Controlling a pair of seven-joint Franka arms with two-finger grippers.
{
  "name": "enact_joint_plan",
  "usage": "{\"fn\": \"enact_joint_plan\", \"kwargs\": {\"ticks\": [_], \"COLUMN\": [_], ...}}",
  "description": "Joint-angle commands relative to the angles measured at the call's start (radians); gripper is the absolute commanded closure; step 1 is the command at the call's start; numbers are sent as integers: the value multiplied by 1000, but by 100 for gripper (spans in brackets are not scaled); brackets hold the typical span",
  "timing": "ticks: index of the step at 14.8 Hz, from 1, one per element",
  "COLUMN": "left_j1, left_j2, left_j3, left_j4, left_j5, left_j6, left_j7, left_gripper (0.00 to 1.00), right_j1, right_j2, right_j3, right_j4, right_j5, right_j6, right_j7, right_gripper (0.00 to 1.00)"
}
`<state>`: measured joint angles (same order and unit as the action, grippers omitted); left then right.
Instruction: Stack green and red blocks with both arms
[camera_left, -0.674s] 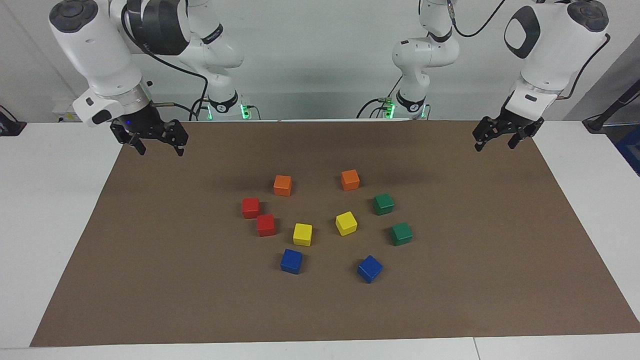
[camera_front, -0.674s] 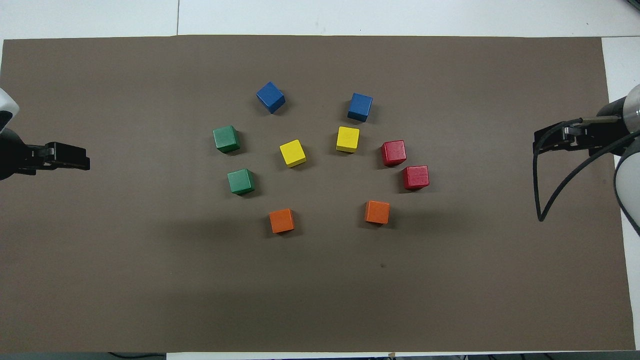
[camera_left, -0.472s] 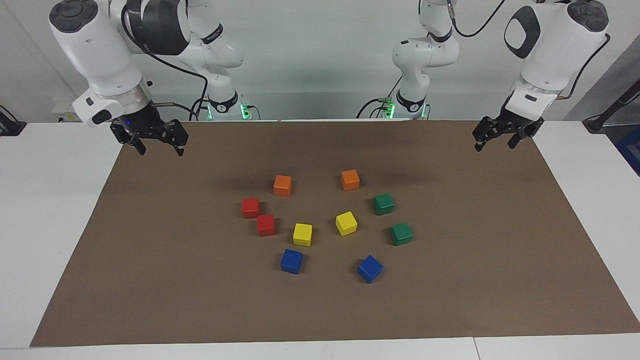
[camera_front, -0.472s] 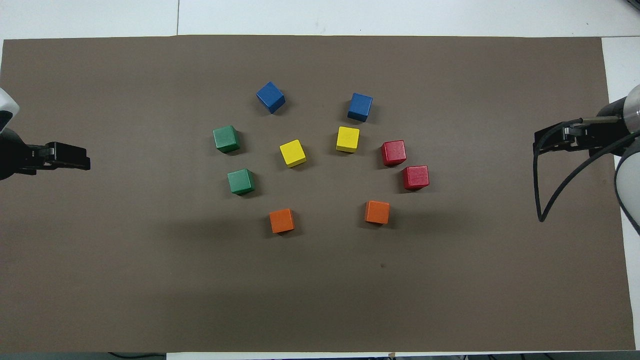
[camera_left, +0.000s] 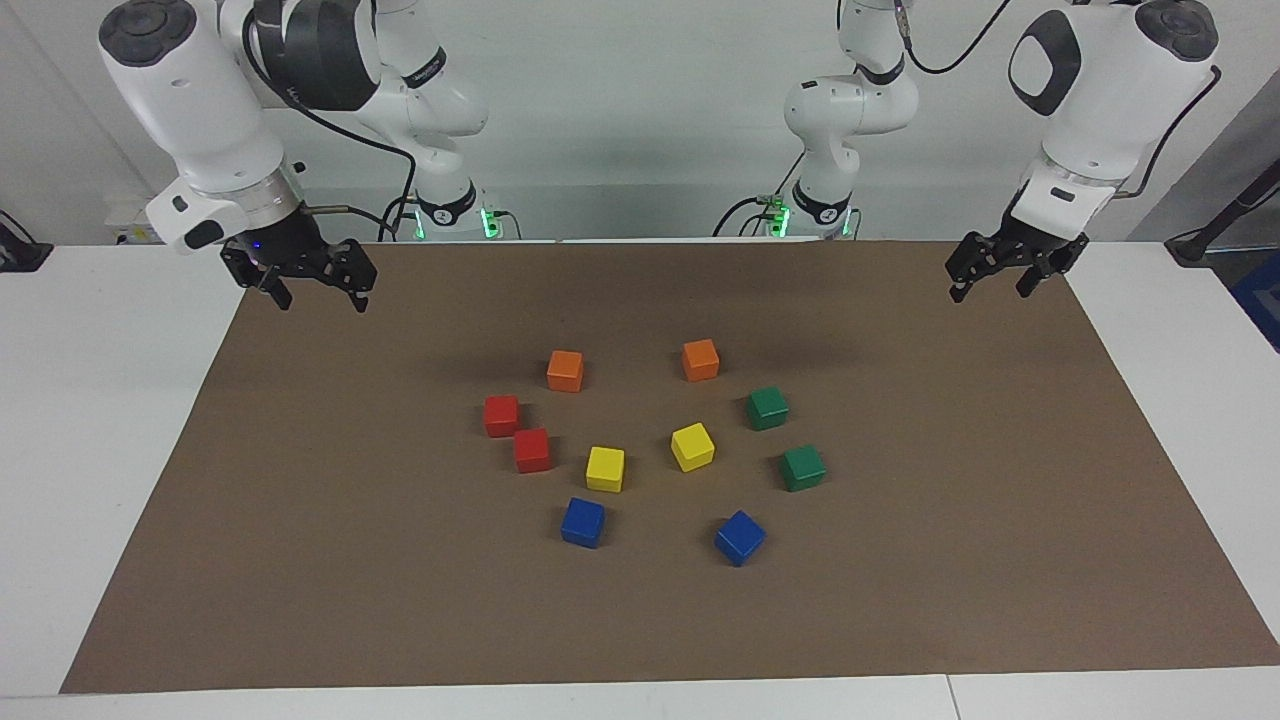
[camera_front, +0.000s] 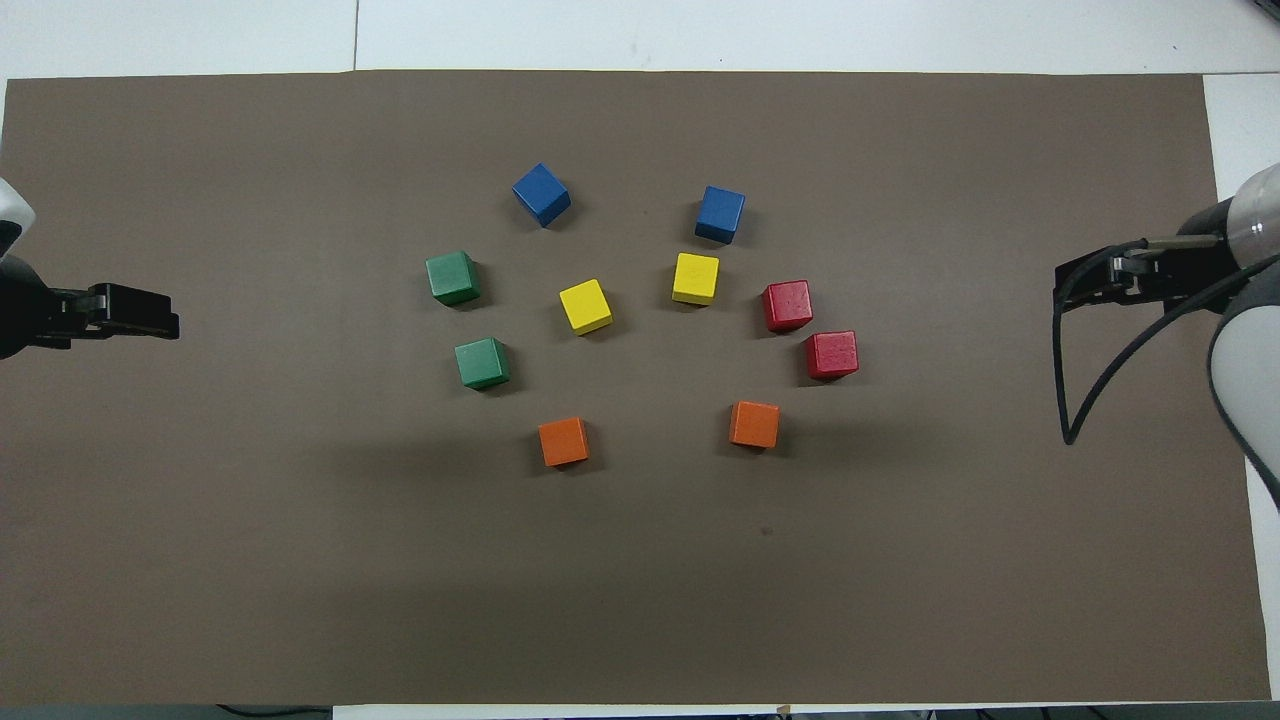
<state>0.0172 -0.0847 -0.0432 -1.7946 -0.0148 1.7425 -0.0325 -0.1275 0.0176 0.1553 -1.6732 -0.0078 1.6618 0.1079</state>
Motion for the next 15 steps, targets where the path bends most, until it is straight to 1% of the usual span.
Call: {"fn": "enact_joint_plan", "kwargs": {"ticks": [1,4,6,7,9,10,12,13,15], "left_j1": [-11,-94,-155,-177,-229,-256,-290,-308,-319], "left_j2": [-30,-24,-15,2,66,100,140,152,166], "left_j3": [3,5,5,5,5,5,5,5,5], "left_j4": [-41,-80,-112,-117,-117,-121,-150,-176,-200], "left_j5": [-52,-60,-60,-60,-60,-60,-60,-60,-60], "left_j6": [17,101,149,163,199,236,316,366,402], "left_j7": [-13,-68,-124,-138,-194,-233,-308,-335,-375], "left_gripper": [0,0,0,0,0,0,0,0,0], "right_j1": [63,121,173,196,213,219,226,226,242], "right_j2": [-2,19,56,76,123,145,179,182,177], "right_j3": [9,9,9,9,9,9,7,7,7], "right_j4": [-77,-155,-164,-163,-160,-161,-166,-201,-270], "right_j5": [15,15,15,14,14,14,14,14,14], "right_j6": [106,235,286,317,381,412,453,482,556], "right_j7": [71,142,209,249,276,277,282,282,282], "right_gripper": [0,0,0,0,0,0,0,0,0]}}
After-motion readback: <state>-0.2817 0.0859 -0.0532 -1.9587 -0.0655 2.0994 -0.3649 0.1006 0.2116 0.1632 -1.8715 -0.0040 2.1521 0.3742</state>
